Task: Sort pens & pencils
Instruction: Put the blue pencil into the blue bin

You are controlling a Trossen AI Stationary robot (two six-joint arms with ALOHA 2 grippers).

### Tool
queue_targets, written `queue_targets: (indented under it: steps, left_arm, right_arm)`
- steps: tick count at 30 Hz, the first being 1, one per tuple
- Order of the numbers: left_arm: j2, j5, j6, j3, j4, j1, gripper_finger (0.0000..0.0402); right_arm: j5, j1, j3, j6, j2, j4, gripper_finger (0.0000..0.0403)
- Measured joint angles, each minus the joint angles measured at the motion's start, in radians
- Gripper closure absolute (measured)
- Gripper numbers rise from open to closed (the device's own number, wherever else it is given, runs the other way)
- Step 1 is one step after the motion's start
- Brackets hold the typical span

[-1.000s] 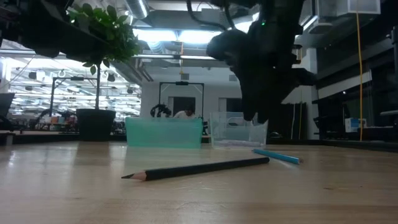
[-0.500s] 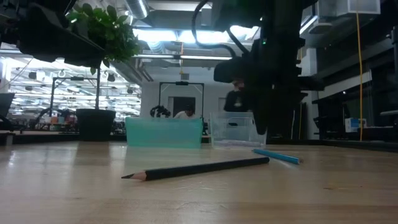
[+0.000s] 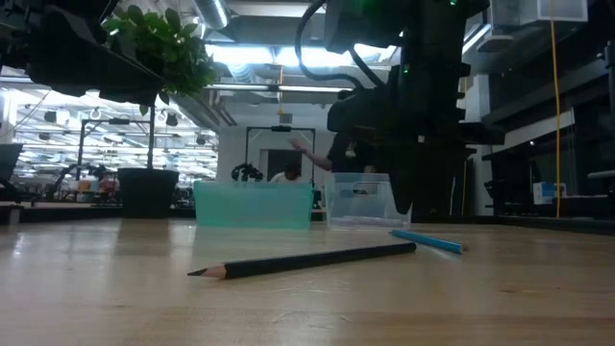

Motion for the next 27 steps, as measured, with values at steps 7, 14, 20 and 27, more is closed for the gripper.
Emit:
queue_targets:
  steps: [7, 14, 20, 27]
  left_arm:
    - [0.000, 0.000, -0.001, 0.000, -0.005, 0.000, 0.0329]
    - [0.000, 0.000, -0.002, 0.000, -0.013, 0.000, 0.0329]
    - [0.000, 0.000, -0.012, 0.000, -0.013, 0.000, 0.0329]
    - [0.000, 0.000, -0.026, 0.000, -0.014, 0.000, 0.0329]
  right_arm:
    - [0.000, 0.000, 0.000, 0.002, 0.040, 0.014, 0.0271]
    - [-0.014, 0.000, 0.005, 0.002, 0.105, 0.023, 0.0271]
    - [-0.036, 0.000, 0.007, 0.008, 0.133, 0.024, 0.0271]
    - [-0.040, -0.001, 0.005, 0.009, 0.134, 0.030, 0.0271]
